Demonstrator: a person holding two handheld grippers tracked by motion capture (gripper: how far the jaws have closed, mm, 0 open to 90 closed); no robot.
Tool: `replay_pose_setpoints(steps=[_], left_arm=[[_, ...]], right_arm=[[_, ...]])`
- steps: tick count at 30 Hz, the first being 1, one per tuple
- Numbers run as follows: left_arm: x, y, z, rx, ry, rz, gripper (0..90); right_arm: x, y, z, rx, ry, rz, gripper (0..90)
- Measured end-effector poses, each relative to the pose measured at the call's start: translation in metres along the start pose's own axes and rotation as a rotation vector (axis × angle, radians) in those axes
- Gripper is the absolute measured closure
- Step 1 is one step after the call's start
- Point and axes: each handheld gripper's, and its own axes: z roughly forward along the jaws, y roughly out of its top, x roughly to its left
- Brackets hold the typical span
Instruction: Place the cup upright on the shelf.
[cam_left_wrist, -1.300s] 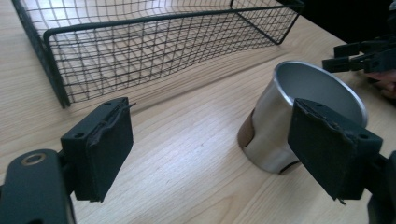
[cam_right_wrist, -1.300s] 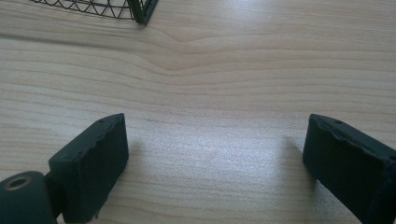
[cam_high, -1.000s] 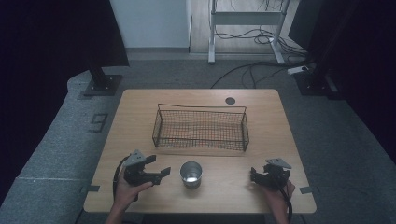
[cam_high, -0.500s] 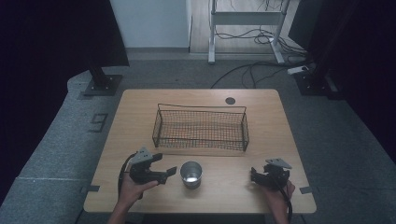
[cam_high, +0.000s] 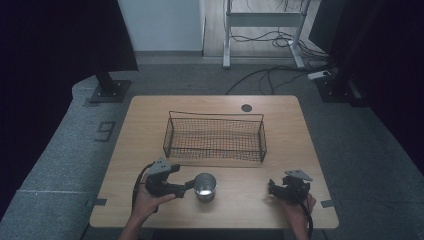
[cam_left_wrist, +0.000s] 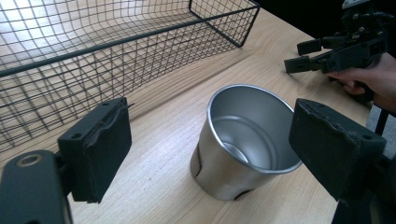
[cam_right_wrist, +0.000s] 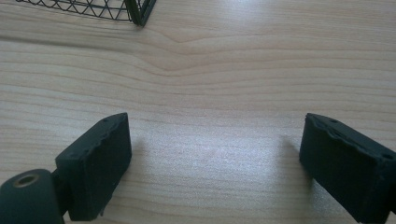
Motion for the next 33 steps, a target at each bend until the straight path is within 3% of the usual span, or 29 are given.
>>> replay_pose_setpoints(steps=[15,33], left_arm=[[-0.014,0.001,0.018,0.057,-0.021,0.033,4.2],[-0.027,0.002,0.046,0.141,0.004,0.072,0.0]], right_arm=[[0.000,0.000,0.000,-0.001,-0.001,0.001,9.4],[0.000,0.000,0.000,-0.001,-0.002,0.003,9.6]])
